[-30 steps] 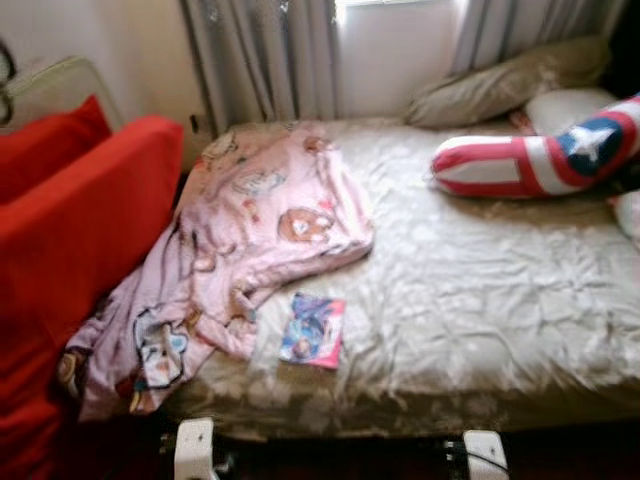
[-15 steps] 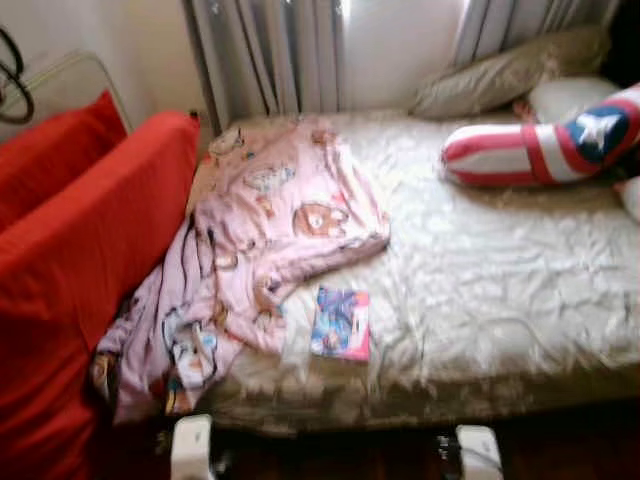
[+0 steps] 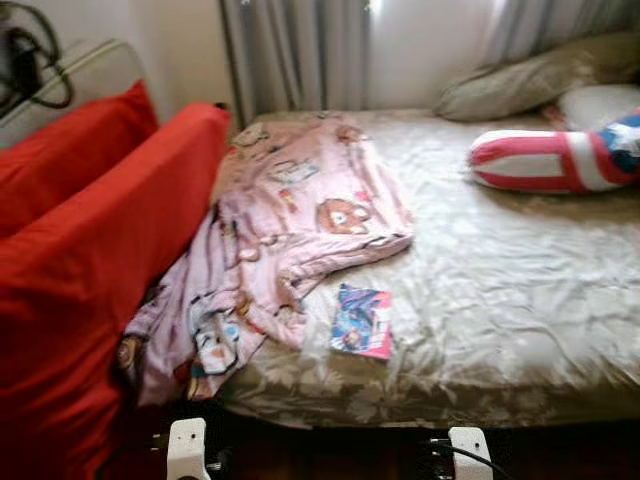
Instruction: Clean up the room
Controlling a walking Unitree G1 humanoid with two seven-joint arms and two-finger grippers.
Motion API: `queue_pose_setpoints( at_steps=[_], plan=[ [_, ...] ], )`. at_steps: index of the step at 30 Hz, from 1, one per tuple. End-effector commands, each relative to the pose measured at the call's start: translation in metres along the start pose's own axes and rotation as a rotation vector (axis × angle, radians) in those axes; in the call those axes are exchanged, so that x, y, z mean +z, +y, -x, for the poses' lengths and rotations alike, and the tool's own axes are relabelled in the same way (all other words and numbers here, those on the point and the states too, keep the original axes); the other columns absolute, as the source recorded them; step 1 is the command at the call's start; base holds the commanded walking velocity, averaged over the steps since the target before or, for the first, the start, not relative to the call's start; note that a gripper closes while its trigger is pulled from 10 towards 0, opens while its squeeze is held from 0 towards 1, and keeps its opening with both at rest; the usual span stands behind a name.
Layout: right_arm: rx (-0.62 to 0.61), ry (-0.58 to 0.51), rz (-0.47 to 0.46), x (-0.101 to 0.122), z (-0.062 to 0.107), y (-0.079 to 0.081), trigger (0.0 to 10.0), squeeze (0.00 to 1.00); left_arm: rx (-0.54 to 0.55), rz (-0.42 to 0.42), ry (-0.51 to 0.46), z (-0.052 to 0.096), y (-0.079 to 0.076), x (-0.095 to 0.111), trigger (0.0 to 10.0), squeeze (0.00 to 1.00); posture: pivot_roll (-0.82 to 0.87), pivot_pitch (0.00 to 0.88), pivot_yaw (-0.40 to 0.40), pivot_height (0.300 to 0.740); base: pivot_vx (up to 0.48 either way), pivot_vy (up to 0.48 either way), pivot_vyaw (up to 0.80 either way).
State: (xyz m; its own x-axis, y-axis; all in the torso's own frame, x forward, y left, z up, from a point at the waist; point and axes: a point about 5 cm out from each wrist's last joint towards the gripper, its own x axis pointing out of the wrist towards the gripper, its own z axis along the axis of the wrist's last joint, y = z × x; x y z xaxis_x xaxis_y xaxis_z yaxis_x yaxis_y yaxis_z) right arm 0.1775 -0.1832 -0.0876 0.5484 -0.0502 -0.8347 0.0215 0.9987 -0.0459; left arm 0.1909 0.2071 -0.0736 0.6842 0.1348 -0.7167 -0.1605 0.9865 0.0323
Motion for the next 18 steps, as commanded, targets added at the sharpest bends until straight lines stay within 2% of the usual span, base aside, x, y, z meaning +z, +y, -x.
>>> queue_pose_setpoints(
  at_steps=[1,9,16,18],
  plan=[
    [0.002,-0.005,-0.008,0.0009,-0.0002,0.0012,10.0,0.0,0.003,-0.001,0.016,0.0005,0.0023,-0.0024,10.0,0.0,0.05,0.0,0.037,0.74,0.0,0.0,0.8],
    [0.007,-0.004,-0.015,0.0002,0.0,0.0017,10.0,0.0,0.001,0.0,0.013,0.0005,0.0028,-0.0022,10.0,0.0,0.05,0.0,0.038,0.74,0.0,0.0,0.71],
    [0.004,-0.008,-0.041,0.0006,-0.0001,0.0021,10.0,0.0,0.002,0.0,0.007,0.0003,0.0032,-0.0009,10.0,0.0,0.06,0.0,0.039,0.74,0.0,0.0,0.0],
    [0.012,-0.01,-0.038,0.0011,-0.0002,0.003,10.0,0.0,0.001,-0.001,0.008,0.0002,0.0032,-0.0007,10.0,0.0,0.06,0.0,0.04,0.74,0.268,0.0,0.0]
  ],
)
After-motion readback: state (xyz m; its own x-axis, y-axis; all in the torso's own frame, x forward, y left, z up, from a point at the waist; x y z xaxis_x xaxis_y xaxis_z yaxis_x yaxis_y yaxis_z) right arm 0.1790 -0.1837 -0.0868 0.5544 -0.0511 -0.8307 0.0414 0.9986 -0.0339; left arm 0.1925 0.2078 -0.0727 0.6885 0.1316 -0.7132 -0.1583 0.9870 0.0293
